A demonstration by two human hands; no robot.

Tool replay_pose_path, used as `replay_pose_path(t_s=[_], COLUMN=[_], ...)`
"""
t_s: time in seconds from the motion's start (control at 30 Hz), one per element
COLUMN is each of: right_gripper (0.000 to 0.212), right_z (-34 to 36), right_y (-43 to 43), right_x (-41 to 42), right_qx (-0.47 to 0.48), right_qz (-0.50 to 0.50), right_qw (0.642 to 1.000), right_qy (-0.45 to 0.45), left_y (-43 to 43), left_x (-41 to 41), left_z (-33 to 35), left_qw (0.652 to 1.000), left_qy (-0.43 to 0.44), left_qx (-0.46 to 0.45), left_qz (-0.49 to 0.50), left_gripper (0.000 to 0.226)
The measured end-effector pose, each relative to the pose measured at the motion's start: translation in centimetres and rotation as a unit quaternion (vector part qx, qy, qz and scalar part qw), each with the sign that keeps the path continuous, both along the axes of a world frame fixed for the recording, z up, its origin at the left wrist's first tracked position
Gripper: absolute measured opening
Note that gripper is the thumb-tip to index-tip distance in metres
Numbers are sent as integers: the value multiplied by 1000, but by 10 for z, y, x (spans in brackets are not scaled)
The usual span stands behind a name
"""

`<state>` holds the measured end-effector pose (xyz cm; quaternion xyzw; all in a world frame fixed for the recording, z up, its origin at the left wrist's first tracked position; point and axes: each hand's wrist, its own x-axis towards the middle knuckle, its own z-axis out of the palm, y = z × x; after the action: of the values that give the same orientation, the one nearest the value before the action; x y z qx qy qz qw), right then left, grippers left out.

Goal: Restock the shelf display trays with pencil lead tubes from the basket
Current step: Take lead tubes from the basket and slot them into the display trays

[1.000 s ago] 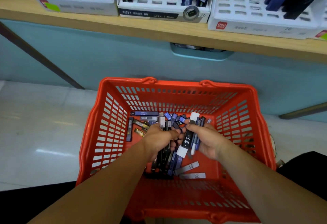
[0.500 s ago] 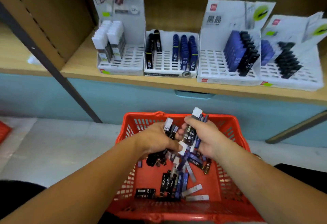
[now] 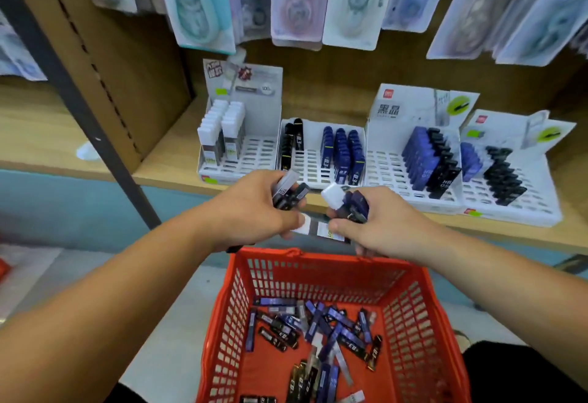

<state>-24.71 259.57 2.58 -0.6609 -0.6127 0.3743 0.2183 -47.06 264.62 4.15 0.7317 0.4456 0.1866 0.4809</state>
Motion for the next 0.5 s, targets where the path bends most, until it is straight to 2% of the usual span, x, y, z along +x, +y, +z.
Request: replay_pose_path(t_s=[0.07,0.13,0.23,0.3,0.4,0.5], right_gripper=[19,25,22,17,17,20], right_z=[5,5,5,4,8,9], right_y=[8,14,26,39,61,74], right_x=[-5,-12,-26,-33,-40,-50], right_qx=[16,12,-17,-17,-22,-38], right_qz=[43,57,42,-9,-95,-149], right_qw=[998,998,997,988,954,913], right_qy=[-35,-16,69,155,283,378], left_y=[7,15,27,35,46,46], left_x=[0,0,2,2,-4,-7], left_z=[1,-1,-3,-5,-12,-21], left_qw=[999,996,989,975,951,955], left_qy=[-27,-67,-115,-168,-228,-215], left_qx=[10,11,0,-22,-58,-80], left_qz=[17,50,91,141,199,188], left_gripper=[13,13,17,17,17,18])
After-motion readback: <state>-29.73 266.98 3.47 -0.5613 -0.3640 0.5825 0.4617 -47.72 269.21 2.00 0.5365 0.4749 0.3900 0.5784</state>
